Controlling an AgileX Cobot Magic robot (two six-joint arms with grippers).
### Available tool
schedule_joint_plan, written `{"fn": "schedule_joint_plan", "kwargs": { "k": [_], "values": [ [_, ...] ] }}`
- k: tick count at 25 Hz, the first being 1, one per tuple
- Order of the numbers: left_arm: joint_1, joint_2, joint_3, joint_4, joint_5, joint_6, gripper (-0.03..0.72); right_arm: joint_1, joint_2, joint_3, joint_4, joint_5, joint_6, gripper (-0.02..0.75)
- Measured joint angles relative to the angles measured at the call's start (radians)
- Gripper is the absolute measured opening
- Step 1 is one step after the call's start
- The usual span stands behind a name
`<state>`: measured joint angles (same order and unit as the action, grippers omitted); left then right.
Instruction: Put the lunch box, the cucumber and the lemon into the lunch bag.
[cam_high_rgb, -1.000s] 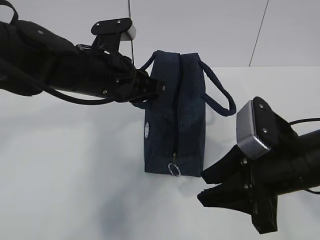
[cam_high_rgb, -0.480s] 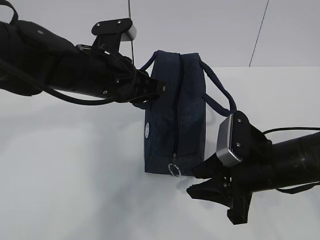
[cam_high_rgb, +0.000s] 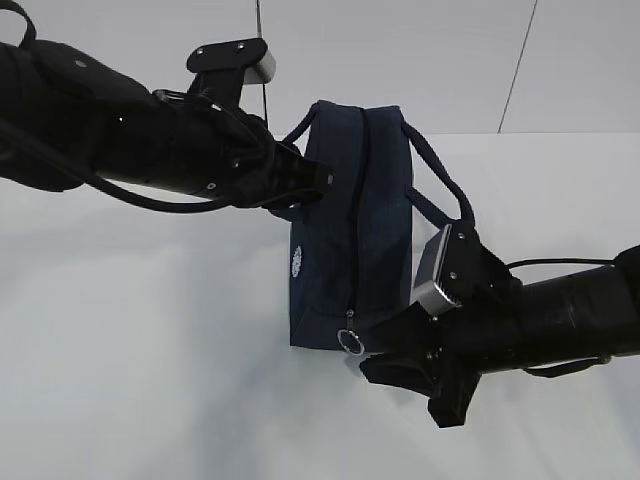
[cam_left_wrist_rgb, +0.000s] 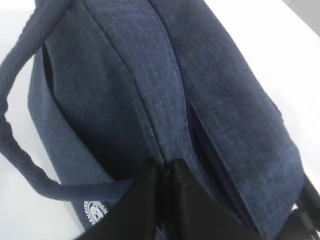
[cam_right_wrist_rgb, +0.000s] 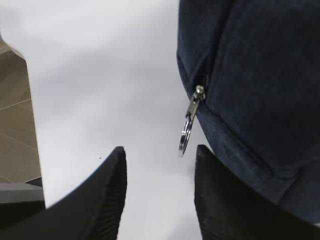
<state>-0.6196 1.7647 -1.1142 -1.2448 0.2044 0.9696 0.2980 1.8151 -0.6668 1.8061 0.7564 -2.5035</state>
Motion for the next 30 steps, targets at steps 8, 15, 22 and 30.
{"fn": "schedule_joint_plan", "kwargs": {
  "k": [8, 15, 22, 30],
  "values": [
    [0.0, 0.0, -0.002, 0.0, 0.049, 0.0, 0.015, 0.043, 0.064, -0.064, 0.002, -0.001, 0.0, 0.335],
    [0.0, 0.0, -0.002, 0.016, 0.06, 0.0, 0.015, 0.046, 0.104, -0.078, 0.002, -0.032, 0.0, 0.335],
    [0.0, 0.0, -0.002, 0.022, 0.062, 0.0, 0.015, 0.046, 0.104, -0.08, 0.002, -0.032, 0.017, 0.335],
    [0.0, 0.0, -0.002, 0.022, 0.066, 0.0, 0.015, 0.046, 0.104, -0.118, 0.002, -0.032, 0.075, 0.284]
  ]
}}
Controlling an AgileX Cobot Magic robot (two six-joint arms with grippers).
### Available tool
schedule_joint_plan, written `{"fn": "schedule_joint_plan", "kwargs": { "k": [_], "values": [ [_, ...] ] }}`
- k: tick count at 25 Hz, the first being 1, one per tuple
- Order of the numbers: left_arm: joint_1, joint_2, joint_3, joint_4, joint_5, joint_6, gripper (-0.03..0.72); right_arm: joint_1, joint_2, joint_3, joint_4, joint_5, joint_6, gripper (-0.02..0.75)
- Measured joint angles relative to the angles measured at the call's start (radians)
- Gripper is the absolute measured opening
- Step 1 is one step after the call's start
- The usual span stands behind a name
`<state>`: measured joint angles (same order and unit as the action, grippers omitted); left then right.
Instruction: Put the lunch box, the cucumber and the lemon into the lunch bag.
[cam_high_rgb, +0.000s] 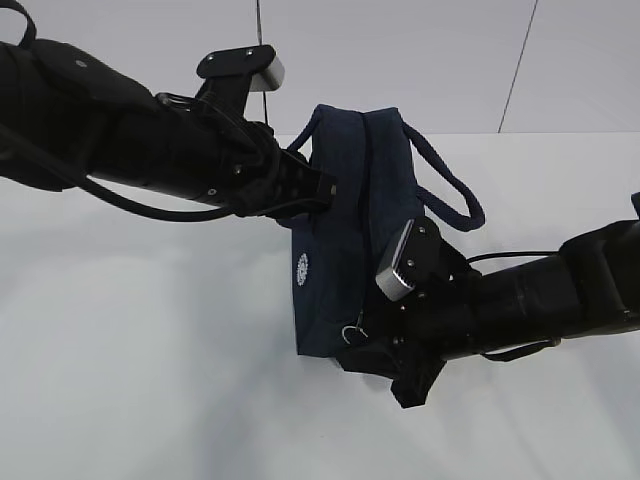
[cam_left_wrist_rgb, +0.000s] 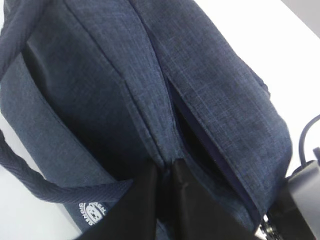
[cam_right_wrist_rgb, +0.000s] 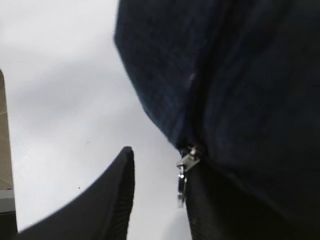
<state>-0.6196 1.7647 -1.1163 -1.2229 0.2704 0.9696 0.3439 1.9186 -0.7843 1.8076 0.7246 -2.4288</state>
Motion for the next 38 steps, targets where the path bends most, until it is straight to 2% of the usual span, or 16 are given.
{"fn": "schedule_joint_plan", "kwargs": {
  "k": [3, 6, 27, 38],
  "values": [
    [0.0, 0.0, 0.0, 0.002, 0.001, 0.0, 0.015, 0.0, 0.0, -0.002, 0.0, 0.0, 0.002, 0.237],
    [0.0, 0.0, 0.0, 0.002, 0.003, 0.0, 0.015, 0.0, 0.0, -0.002, 0.0, 0.0, 0.004, 0.224],
    [0.0, 0.0, 0.0, 0.002, 0.016, 0.0, 0.015, 0.0, 0.017, -0.003, 0.0, -0.033, 0.008, 0.216],
    [0.0, 0.0, 0.0, 0.002, 0.021, 0.0, 0.015, 0.0, 0.021, -0.003, 0.0, -0.046, 0.008, 0.079]
  ]
}}
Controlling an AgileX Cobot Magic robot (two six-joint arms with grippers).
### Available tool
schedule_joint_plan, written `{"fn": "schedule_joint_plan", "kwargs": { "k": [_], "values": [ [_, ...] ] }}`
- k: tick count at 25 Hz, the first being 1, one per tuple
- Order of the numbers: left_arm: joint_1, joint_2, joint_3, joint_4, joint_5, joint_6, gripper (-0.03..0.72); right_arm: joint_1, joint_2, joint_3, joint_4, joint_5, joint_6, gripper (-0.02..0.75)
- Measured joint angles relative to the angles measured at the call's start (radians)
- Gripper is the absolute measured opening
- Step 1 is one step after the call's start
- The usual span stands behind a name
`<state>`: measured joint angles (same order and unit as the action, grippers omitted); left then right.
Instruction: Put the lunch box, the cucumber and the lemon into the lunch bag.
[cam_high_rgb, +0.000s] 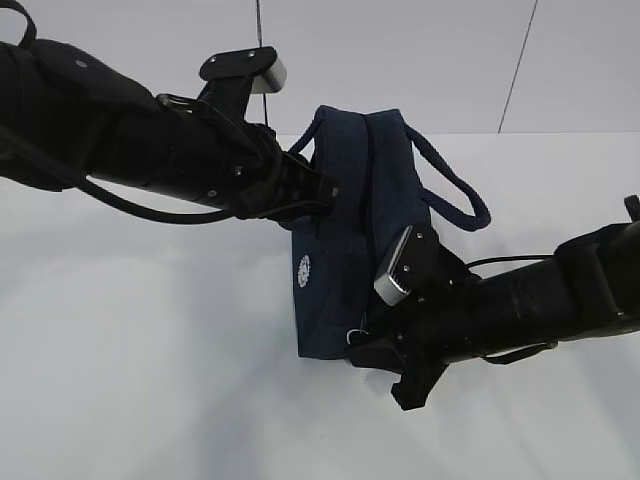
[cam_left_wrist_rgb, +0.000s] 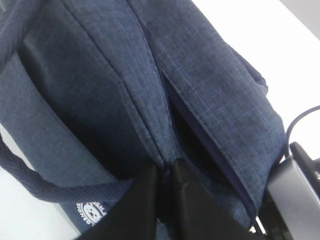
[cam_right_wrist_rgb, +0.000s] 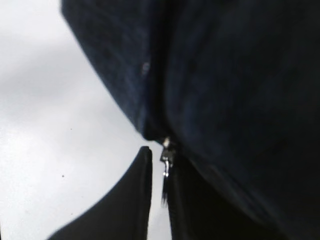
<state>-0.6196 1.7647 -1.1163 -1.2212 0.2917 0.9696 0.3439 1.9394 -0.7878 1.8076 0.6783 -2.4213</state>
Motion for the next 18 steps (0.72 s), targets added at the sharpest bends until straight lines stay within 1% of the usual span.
{"fn": "schedule_joint_plan", "kwargs": {
  "k": [7, 18],
  "values": [
    [0.0, 0.0, 0.0, 0.0, 0.0, 0.0, 0.015, 0.0, 0.012, -0.002, 0.0, -0.004, 0.0, 0.004],
    [0.0, 0.0, 0.0, 0.002, 0.0, 0.0, 0.015, 0.0, 0.013, -0.005, 0.0, 0.003, 0.002, 0.008]
  ]
}}
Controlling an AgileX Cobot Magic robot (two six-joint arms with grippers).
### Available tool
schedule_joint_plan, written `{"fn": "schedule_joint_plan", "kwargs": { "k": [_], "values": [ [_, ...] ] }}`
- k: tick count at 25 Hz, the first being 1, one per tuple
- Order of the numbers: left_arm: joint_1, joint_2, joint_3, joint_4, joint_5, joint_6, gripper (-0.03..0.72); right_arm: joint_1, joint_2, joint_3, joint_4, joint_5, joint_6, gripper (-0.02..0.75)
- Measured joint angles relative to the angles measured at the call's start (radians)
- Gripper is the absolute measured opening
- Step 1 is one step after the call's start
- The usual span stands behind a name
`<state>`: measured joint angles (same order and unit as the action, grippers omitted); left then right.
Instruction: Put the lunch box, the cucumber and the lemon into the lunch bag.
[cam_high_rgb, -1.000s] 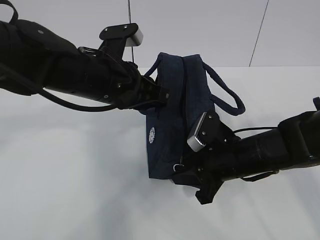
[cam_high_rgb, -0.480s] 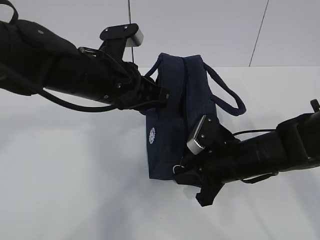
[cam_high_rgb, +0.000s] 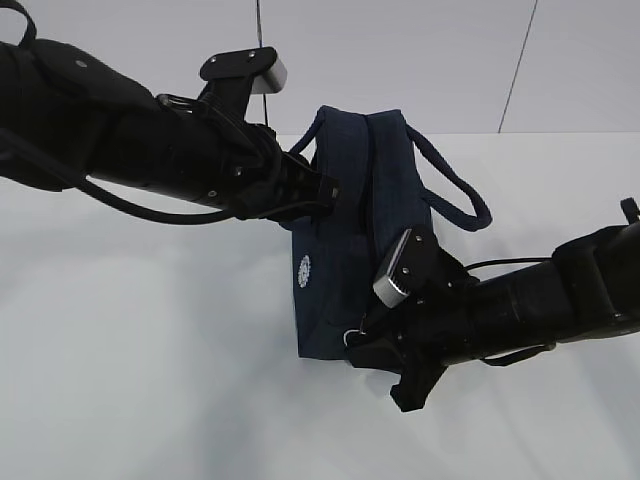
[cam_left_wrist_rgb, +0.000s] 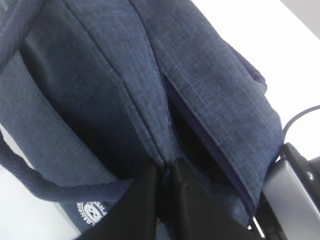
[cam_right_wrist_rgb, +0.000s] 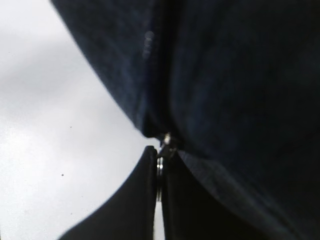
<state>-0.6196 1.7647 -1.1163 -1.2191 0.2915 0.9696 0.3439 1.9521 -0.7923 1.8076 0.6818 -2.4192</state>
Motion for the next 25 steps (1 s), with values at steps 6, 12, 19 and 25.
{"fn": "schedule_joint_plan", "kwargs": {
  "k": [6, 12, 19, 25],
  "values": [
    [0.0, 0.0, 0.0, 0.0, 0.0, 0.0, 0.015, 0.0, 0.0, 0.0, 0.0, 0.002, 0.013, 0.055],
    [0.0, 0.0, 0.0, 0.0, 0.0, 0.0, 0.015, 0.0, 0.0, 0.0, 0.0, 0.006, 0.013, 0.059],
    [0.0, 0.0, 0.0, 0.0, 0.001, 0.0, 0.015, 0.0, 0.0, 0.0, 0.0, 0.017, 0.015, 0.059],
    [0.0, 0.0, 0.0, 0.0, 0.002, 0.0, 0.015, 0.0, 0.0, 0.0, 0.0, 0.024, 0.016, 0.059]
  ]
}}
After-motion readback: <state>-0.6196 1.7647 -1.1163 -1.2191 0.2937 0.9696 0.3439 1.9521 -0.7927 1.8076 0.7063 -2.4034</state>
